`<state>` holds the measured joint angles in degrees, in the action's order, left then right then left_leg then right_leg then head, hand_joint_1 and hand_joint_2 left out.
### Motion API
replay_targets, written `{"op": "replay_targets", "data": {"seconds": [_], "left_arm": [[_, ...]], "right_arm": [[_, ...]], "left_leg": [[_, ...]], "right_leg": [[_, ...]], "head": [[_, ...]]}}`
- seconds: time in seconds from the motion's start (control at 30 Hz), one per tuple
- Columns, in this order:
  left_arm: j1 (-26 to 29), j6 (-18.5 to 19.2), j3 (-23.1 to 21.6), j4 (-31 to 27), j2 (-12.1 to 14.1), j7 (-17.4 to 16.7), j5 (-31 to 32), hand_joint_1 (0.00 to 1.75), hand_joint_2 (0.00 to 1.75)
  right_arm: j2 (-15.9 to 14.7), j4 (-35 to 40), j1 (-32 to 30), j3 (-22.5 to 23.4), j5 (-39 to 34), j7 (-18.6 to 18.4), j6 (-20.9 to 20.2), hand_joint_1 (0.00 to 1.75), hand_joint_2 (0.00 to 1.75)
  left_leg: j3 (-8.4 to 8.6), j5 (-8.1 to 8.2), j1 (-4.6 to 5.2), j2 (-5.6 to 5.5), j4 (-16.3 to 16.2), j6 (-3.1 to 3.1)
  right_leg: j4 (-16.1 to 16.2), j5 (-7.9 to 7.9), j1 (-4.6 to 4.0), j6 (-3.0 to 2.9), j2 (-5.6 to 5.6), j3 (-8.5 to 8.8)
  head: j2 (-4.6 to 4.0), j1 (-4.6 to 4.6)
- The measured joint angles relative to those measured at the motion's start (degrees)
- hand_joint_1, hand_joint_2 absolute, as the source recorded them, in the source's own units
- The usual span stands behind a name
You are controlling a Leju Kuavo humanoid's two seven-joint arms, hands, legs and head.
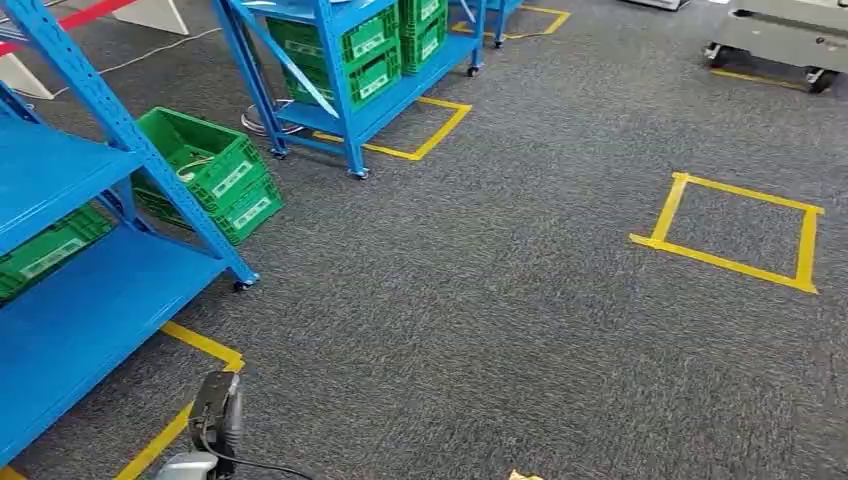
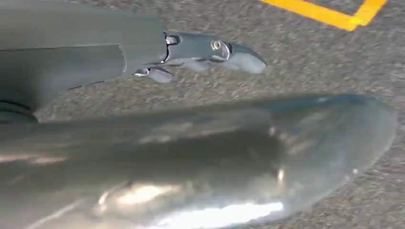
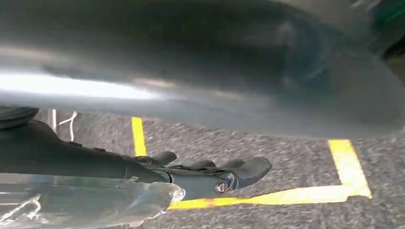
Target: Take the parts from the cabinet and place them on the table.
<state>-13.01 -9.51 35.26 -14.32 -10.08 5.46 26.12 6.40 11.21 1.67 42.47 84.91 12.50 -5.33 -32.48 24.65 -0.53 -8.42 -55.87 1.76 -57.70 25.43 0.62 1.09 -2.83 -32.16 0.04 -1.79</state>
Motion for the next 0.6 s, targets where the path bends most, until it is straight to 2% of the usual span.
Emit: {"op": "replay_targets", "data": {"seconds": [0.03,0.07,0.1,0.17,0.2,0.23,0.27,0.3,0.33,0.37,0.4,0.43,0.5,0.53,0.57,0.6], "left_arm": [[0.1,-0.2,0.0,0.0,0.1,0.0,-0.1,0.00,0.00],[0.1,-0.3,0.0,0.0,0.1,0.0,-0.1,0.00,0.00],[-0.1,-0.2,0.0,0.0,0.1,0.0,0.0,0.00,0.00],[0.1,-0.1,0.0,0.0,0.1,0.0,-0.1,0.00,0.00],[0.4,-0.1,0.0,0.0,0.2,0.0,-0.4,0.00,0.00],[0.7,0.2,0.0,0.0,0.5,0.0,-0.4,0.00,0.00],[0.8,0.4,0.0,-0.1,0.7,0.0,-0.4,0.00,0.00],[0.9,0.5,0.0,-0.1,0.9,0.1,-0.5,0.00,0.00],[0.9,0.5,0.0,-0.2,1.0,0.1,-0.6,0.00,0.00],[0.6,0.8,0.0,-0.2,1.0,0.1,-0.7,0.00,0.00],[0.4,0.9,0.0,-0.2,1.0,0.2,-0.8,0.00,0.00],[0.6,1.1,0.0,-0.2,1.1,0.2,-0.8,0.00,0.00],[1.3,1.3,0.0,-0.2,1.5,0.2,-0.6,0.00,0.00],[1.5,1.4,0.0,-0.2,1.7,0.2,-0.5,0.00,0.00],[1.4,1.6,0.0,-0.3,2.0,0.2,-0.4,0.00,0.00],[1.2,1.8,0.0,-0.3,2.0,0.2,-0.3,0.00,0.00]], "right_arm": [[0.0,0.0,0.1,0.0,0.0,0.0,0.0,0.00,0.00],[0.0,0.0,0.0,0.0,0.0,0.0,0.0,0.00,0.00],[0.0,0.0,-0.1,0.0,-0.1,0.0,0.1,0.00,0.00],[0.0,0.0,-0.2,0.0,0.0,0.1,0.0,0.00,0.00],[0.0,0.0,-0.2,0.0,0.0,0.1,0.0,0.00,0.00],[0.0,0.0,-0.2,0.0,0.1,0.2,0.0,0.00,0.00],[0.0,0.0,-0.2,0.0,0.1,0.2,-0.1,0.00,0.00],[0.0,0.0,-0.1,0.0,0.2,0.2,-0.1,0.00,0.00],[0.0,0.0,-0.1,0.0,0.2,0.3,-0.1,0.00,0.00],[0.0,0.0,-0.1,0.0,0.3,0.3,-0.1,0.00,0.00],[0.0,0.0,-0.1,0.0,0.3,0.4,-0.1,0.00,0.00],[-0.1,0.0,-0.1,0.0,0.4,0.5,-0.1,0.00,0.00],[-0.1,0.0,0.2,0.0,0.4,0.5,-0.1,0.00,0.00],[-0.1,0.0,0.2,0.0,0.5,0.5,-0.1,0.00,0.00],[-0.1,0.0,0.2,0.0,0.5,0.6,0.0,0.00,0.00],[-0.1,0.0,-0.1,0.0,0.5,0.6,0.0,0.00,0.00]], "left_leg": [[-0.31,0.90,0.12,2.79,-0.7,0.08],[-1.52,2.84,0.24,5.28,-3.0,0.26],[-3.60,5.31,0.20,6.69,-7.3,0.49],[-7.66,8.88,0.11,7.56,-16.1,0.82],[-8.44,8.91,0.09,7.64,-17.8,0.97],[-7.69,7.53,0.03,7.70,-16.7,1.06],[-5.78,5.25,-0.02,7.87,-13.3,1.10],[-3.12,2.89,-0.01,8.80,-8.5,1.12],[-0.35,1.09,0.01,10.97,-3.8,1.15],[1.32,1.05,0.23,14.24,-0.6,1.37],[1.02,1.20,0.32,13.07,-0.3,0.12],[0.76,1.16,0.38,12.54,-0.4,-0.20],[0.63,1.04,0.54,11.06,-0.3,-1.00],[0.62,0.73,0.18,10.45,-0.2,-1.47],[0.53,0.59,0.11,9.81,-0.2,-1.73],[0.41,0.41,0.11,9.06,-0.2,-2.01]], "right_leg": [[0.4,-0.28,0.09,-0.41,0.93,0.10],[0.6,-0.42,0.04,-0.75,1.56,0.06],[0.6,-0.45,-0.04,-0.81,2.44,-0.12],[0.6,-0.46,-0.13,-0.82,4.13,-0.40],[0.6,-0.47,-0.12,-0.83,4.96,-0.49],[0.6,-0.48,-0.10,-0.81,5.79,-0.50],[0.6,-0.48,-0.05,-0.77,6.59,-0.48],[0.5,-0.48,0.01,-0.69,7.34,-0.42],[0.4,-0.43,0.00,-0.44,7.92,-0.31],[0.1,-0.23,-0.61,0.06,8.47,-0.38],[-0.3,-0.10,-0.74,0.41,9.24,-0.61],[-0.2,-0.13,-0.81,0.65,9.86,-0.51],[0.0,-0.11,-0.63,1.09,11.32,0.02],[-0.4,0.45,-0.24,1.76,9.25,-0.47],[-2.6,2.35,-0.23,1.99,5.86,-1.05],[-6.4,4.62,-0.21,2.02,4.46,-2.62]], "head": [[0.00,0.07],[0.00,-0.48],[0.00,-0.52],[0.00,-0.50],[0.00,-0.55],[0.00,-0.57],[0.00,-0.55],[0.00,-0.55],[0.00,-0.57],[0.00,-0.74],[0.02,-0.62],[0.02,-0.30],[0.02,-0.35],[0.02,-0.39],[0.02,-0.02],[0.02,0.11]]}}
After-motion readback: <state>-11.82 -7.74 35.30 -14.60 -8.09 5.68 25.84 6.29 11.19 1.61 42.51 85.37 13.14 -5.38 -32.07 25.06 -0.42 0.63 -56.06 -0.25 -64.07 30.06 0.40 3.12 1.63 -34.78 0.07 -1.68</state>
